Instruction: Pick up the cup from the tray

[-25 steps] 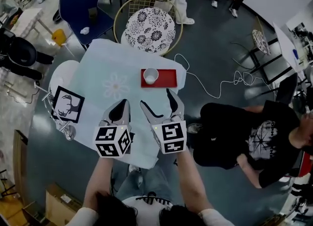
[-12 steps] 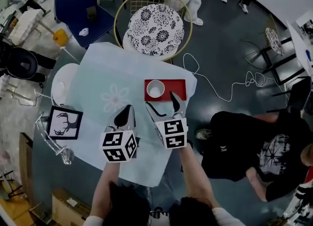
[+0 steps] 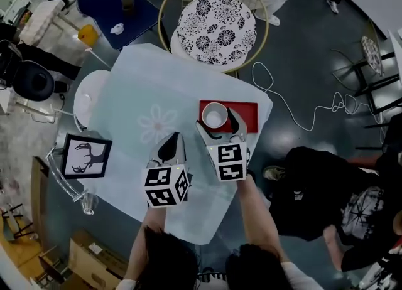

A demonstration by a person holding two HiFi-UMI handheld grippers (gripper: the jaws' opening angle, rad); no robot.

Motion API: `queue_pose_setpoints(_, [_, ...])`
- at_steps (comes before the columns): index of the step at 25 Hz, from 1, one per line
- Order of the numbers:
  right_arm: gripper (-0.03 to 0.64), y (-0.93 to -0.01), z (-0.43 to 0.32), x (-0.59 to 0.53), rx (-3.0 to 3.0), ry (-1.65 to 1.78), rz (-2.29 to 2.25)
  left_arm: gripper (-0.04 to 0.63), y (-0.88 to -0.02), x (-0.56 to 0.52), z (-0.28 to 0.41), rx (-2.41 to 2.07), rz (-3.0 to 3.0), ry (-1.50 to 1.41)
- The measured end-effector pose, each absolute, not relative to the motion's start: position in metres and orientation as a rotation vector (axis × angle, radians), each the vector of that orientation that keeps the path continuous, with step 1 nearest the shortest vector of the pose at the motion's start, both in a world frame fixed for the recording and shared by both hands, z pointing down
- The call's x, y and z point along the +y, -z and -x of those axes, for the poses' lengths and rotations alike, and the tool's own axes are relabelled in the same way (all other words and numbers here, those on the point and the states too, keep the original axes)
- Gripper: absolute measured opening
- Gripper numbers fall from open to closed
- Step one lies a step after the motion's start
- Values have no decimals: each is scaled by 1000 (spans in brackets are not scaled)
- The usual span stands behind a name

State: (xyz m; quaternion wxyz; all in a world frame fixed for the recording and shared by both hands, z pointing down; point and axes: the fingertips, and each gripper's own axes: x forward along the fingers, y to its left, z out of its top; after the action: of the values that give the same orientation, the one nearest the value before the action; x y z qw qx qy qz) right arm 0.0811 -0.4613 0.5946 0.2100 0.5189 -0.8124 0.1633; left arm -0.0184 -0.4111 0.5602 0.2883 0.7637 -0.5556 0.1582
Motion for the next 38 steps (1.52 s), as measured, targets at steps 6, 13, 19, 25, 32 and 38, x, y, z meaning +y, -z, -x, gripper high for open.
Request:
queue_pose_setpoints(6, [380,-593,-77,-467,-2284,-428,-1442,0,-577,-402,26,-1494,-1975,-449])
queue_pose_setpoints(13, [373,-581,-78,-464,-2296,-386,-1427,0,-563,-412,19,-1495,-1997,-406])
queue_pose_setpoints(19, [373,-564,-64,-441,-2350,-365,-1378,0,-553,-404,20,-1495,-2010,-403])
queue_pose_setpoints(25, [371,-551,-36,-415,-2400,-326,-1341,0,-541,-385,37,-1526,-2000,-382])
queue_pose_setpoints(32, [369,-546,1,-395,-2448,-360,-1301,0,-527,-369,67,-1560,-1993,-343])
queue_pose_setpoints(38, [368,-553,24,-384,-2451,-330,-1264,0,-531,-360,87,-1583,-1986,-333])
